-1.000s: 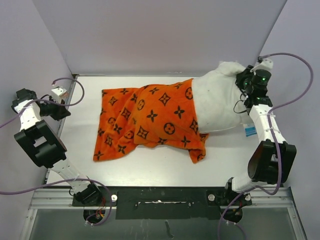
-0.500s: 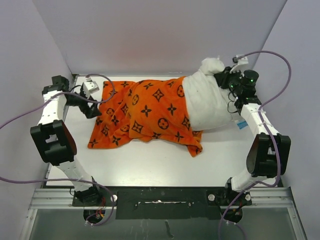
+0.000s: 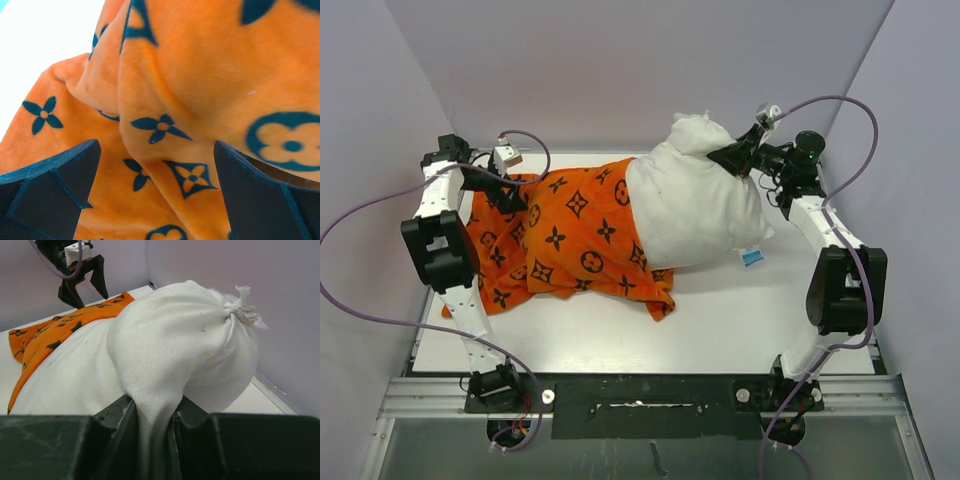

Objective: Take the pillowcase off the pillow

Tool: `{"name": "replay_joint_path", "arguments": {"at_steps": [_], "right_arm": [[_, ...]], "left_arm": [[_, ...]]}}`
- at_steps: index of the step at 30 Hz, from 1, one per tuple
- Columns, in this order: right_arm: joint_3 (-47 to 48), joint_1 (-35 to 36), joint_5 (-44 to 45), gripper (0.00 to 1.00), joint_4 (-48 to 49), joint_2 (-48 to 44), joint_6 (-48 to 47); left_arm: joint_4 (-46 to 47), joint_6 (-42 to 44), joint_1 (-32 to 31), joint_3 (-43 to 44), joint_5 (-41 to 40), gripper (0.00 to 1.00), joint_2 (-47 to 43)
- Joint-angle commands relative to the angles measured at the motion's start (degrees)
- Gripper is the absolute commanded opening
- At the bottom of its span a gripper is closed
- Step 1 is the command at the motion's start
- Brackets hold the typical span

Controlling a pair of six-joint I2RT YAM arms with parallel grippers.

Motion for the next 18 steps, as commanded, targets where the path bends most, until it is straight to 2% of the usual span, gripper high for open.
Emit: {"name": "replay_joint_path", "arguments": {"at_steps": [1, 5, 8, 10, 13, 18], "right_arm": [[4.16, -0.30, -7.14, 0.00, 1.83, -1.74, -4.04], [8.30, 0.35, -9.84, 0.00, -8.89, -0.61, -10.71], [10.86, 1.52, -10.60, 0.00, -19.67, -0.20, -18.08], [11.33, 2.00, -11.15, 0.00, -23.50, -0.20, -20.85], [10.33, 2.51, -12.43, 0.00, -24.18, -0.30, -21.05], [8.53, 3.08, -14.74, 0.00, -21.97, -0.20, -17.99]], "left_arm": [[-5.93, 3.55, 0.89, 9.02, -2.10, 0.98, 8.01], [-1.74, -0.21, 0.56, 13.94, -6.25, 0.98, 13.48], [4.25, -7.57, -0.24, 15.63, -10.23, 0.98, 16.27], [7.32, -11.88, -0.52, 15.92, -11.67, 0.98, 17.26], [6.66, -14.69, -1.87, 17.03, -14.58, 0.98, 18.41], [0.82, -10.32, -2.73, 14.18, -13.87, 0.98, 18.96]]}}
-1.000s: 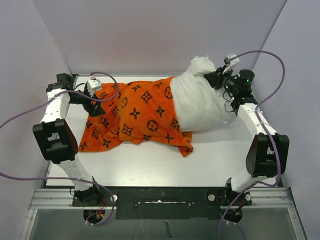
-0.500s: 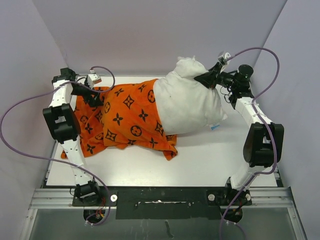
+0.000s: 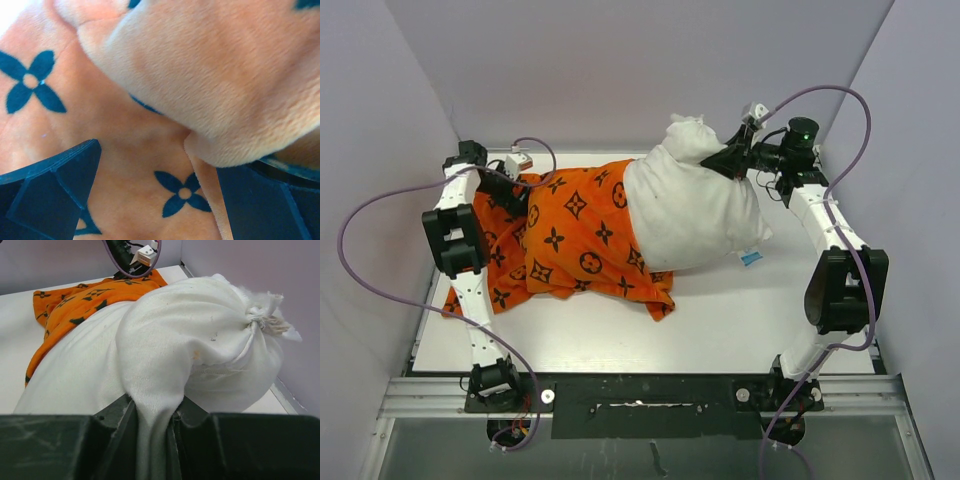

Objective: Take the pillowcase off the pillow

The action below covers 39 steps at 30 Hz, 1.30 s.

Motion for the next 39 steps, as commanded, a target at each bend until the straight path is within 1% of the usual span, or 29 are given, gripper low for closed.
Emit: {"name": "replay_joint_path", "arguments": {"at_steps": [1, 2, 3, 5, 6, 7, 8, 9, 10, 11, 13, 15, 20, 23, 25, 28, 30, 34, 37, 39], "right_arm": [[-0.49, 1.46, -6.35, 0.00, 2.90, -0.94, 2.12], [-1.00, 1.42, -6.45, 0.00, 4.21, -1.00, 3.47], [-1.56, 1.40, -6.11, 0.00, 5.14, -1.11, 4.64], [-2.51, 1.07, -4.41, 0.00, 6.27, -1.43, 6.39], [-2.76, 0.87, -2.93, 0.00, 6.57, -1.68, 7.33], [-2.94, 0.53, -1.27, 0.00, 6.68, -1.88, 8.20], [-3.14, 0.20, 0.59, 0.00, 7.08, -2.11, 9.32], [-3.26, -0.38, 2.55, 0.00, 7.41, -2.30, 10.37], [-3.17, -0.91, 5.05, 0.00, 7.61, -2.50, 12.06], [-2.96, -1.41, 7.78, 0.00, 7.81, -2.53, 13.77], [-2.09, -2.64, 13.25, 0.00, 7.80, -2.41, 17.24], [-1.23, -4.11, 18.02, 0.00, 8.57, -2.36, 21.24], [-0.04, -8.44, 25.05, 0.00, 12.04, -2.88, 30.73], [-1.08, -10.52, 31.32, 0.00, 13.63, -4.76, 32.19], [-3.17, -11.89, 36.75, 0.00, 14.72, -6.58, 32.48], [-5.20, -13.54, 41.96, 0.00, 15.22, -8.49, 33.37], [-7.00, -14.38, 45.55, 0.00, 15.47, -9.68, 33.61], [-11.17, -16.25, 56.78, 0.00, 14.02, -12.94, 33.93], [-13.17, -17.88, 65.21, 0.00, 11.00, -14.99, 34.68], [-14.43, -19.05, 71.43, 0.00, 8.79, -16.60, 35.21]], "left_arm": [[-5.83, 2.39, -1.06, 0.88, -0.26, 0.98, 2.08], [-8.16, 3.27, -1.02, 1.40, -0.34, 0.98, 2.85], [-9.97, 3.34, -0.79, 1.83, -0.24, 0.94, 3.38], [-12.31, 3.27, 0.07, 0.85, 1.10, 0.79, 3.11], [-12.21, 2.64, 0.50, -0.80, 1.44, 0.69, 1.98], [-11.30, 1.74, 1.03, -3.30, 1.79, 0.57, 0.35], [-10.01, 1.33, 1.45, -6.39, 3.14, 0.41, -1.95], [-8.44, 1.93, 1.87, -10.08, 3.63, 0.27, -4.84], [-6.25, 2.40, 2.26, -14.16, 3.91, 0.10, -8.26], [-3.34, 2.50, 2.80, -18.46, 3.80, 0.00, -11.68], [0.79, 2.95, 3.68, -25.08, 3.00, 0.00, -18.04], [0.98, 4.67, 4.93, -28.91, 2.97, 0.00, -22.88], [0.27, 4.71, 11.12, -32.37, 4.24, 0.00, -29.63], [-0.11, 5.05, 16.27, -33.70, 4.35, 0.00, -31.69], [-0.18, 6.68, 19.58, -35.10, 4.46, 0.00, -33.16], [0.73, 9.18, 24.15, -37.47, 5.00, 0.00, -34.77], [1.08, 10.45, 26.29, -38.36, 4.88, 0.00, -35.35], [2.75, 11.74, 29.86, -39.06, 3.33, 0.00, -35.73], [5.14, 12.26, 32.25, -39.21, 1.95, 0.00, -35.63], [5.15, 12.77, 33.36, -38.79, 1.93, 0.00, -35.28]]}}
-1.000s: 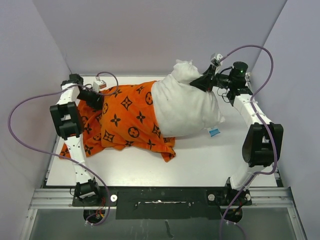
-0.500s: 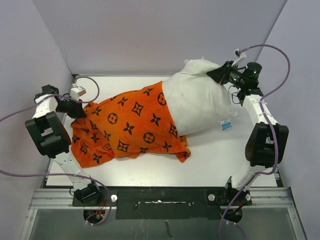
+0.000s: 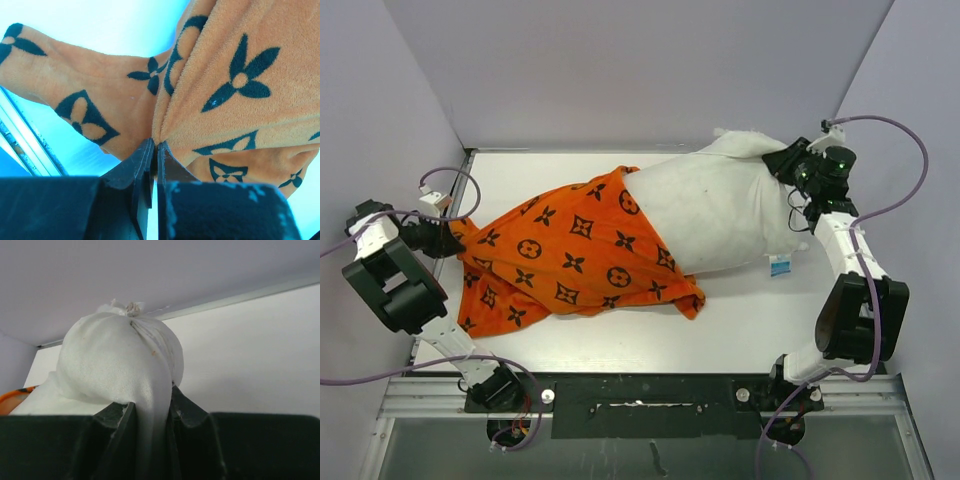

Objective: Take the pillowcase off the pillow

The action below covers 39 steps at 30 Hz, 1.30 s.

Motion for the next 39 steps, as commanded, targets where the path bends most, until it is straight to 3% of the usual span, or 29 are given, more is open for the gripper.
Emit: {"name": "replay_joint_path", "arguments": {"at_steps": [1, 9, 14, 16, 17, 20, 21, 22, 26, 29, 32, 39], "right_arm": [[-0.10, -8.70, 30.51, 0.00, 5.32, -7.09, 0.36], [-3.15, -10.88, 50.97, 0.00, -4.05, -12.59, -0.55], [-5.08, -11.15, 56.98, 0.00, -5.36, -14.90, -2.50], [-5.71, -10.99, 55.51, 0.00, -4.69, -15.33, -3.03], [-5.34, -10.27, 53.97, 0.00, -4.84, -14.90, -3.45], [-3.11, -4.88, 54.25, 0.00, -6.06, -12.13, -7.46], [-2.91, -2.53, 55.51, 0.00, -5.74, -11.66, -9.32], [-3.07, -0.68, 56.69, 0.00, -4.98, -11.27, -10.77], [-4.67, 2.89, 58.34, 0.00, -4.43, -10.67, -12.49], [-6.04, 5.18, 59.27, 0.00, -3.52, -10.63, -14.35], [-7.95, 7.22, 60.58, 0.00, -2.36, -11.15, -16.17], [-13.75, 10.82, 63.10, 0.00, -1.43, -14.33, -18.26]], "left_arm": [[8.12, 4.92, 7.22, 1.55, -8.89, 0.00, -3.32], [9.11, 3.96, 3.24, -0.79, -8.10, 0.00, -5.60], [11.66, 0.47, -0.54, -0.33, -8.88, 0.00, -6.98], [9.86, -0.73, -2.28, 1.26, -7.89, 0.00, -6.82], [6.81, -0.30, -3.66, 2.61, -6.22, 0.07, -6.96], [-3.27, 4.41, -8.66, 4.42, 1.72, 0.77, -10.28], [-6.03, 6.82, -10.64, 3.92, 3.81, 0.94, -12.36], [-8.66, 9.67, -12.89, 2.90, 5.30, 0.97, -14.53], [-15.74, 20.17, -21.96, -4.67, 5.83, 0.98, -22.99], [-14.99, 23.60, -27.55, -14.82, 2.40, 0.98, -27.31], [-9.00, 20.90, -33.08, -23.25, -0.33, 0.98, -29.68], [10.26, 4.24, -47.09, -34.99, -5.79, 0.98, -30.42]]}}
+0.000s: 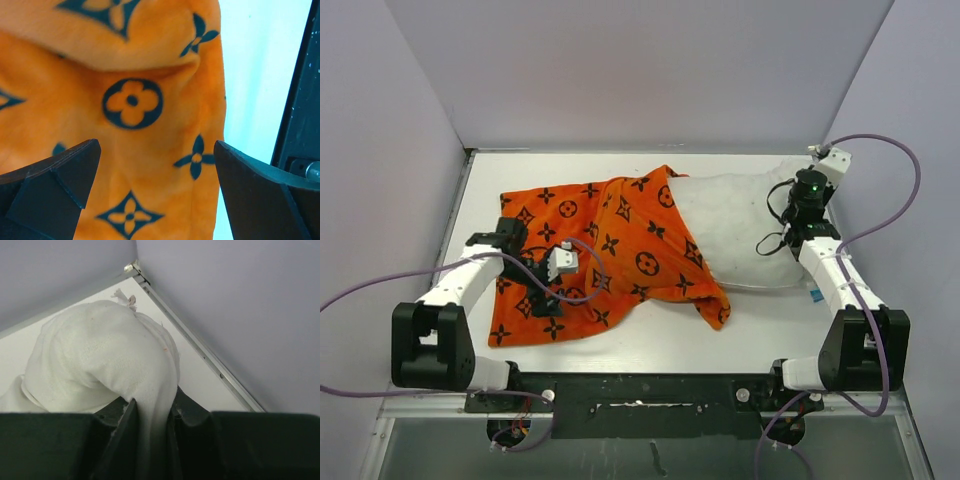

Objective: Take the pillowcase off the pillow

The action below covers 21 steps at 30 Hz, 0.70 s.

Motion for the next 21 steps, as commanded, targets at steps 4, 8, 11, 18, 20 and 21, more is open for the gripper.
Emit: {"name": "replay_joint_path", "arguments": {"at_steps": [4, 8, 11, 18, 20, 21], "right_arm": [[-5.63, 3.27, 4.49, 0.00, 4.19, -5.65, -2.26], [-7.26, 3.81, 4.63, 0.00, 3.48, -7.07, -2.57], [-6.65, 3.83, 4.00, 0.00, 2.90, -6.89, -2.53], [1.55, 0.57, -8.50, 0.00, -1.31, -2.89, -0.03], [6.17, -2.18, -15.75, 0.00, -5.14, -0.24, 3.00], [8.54, -3.78, -18.81, 0.00, -7.04, 1.08, 5.09]], "left_arm": [[20.79, -14.72, -12.64, -5.63, -8.31, 0.98, 3.29], [27.99, -17.17, -15.38, -7.23, -13.40, 0.98, 7.38], [31.13, -16.90, -16.56, -7.38, -17.72, 0.98, 10.35], [26.91, -17.08, -16.20, -4.46, -25.03, 0.32, 12.12], [26.53, -15.33, -13.11, -3.61, -26.78, 0.00, 9.86], [25.79, -13.93, -10.51, -2.66, -26.82, 0.00, 8.52]]}}
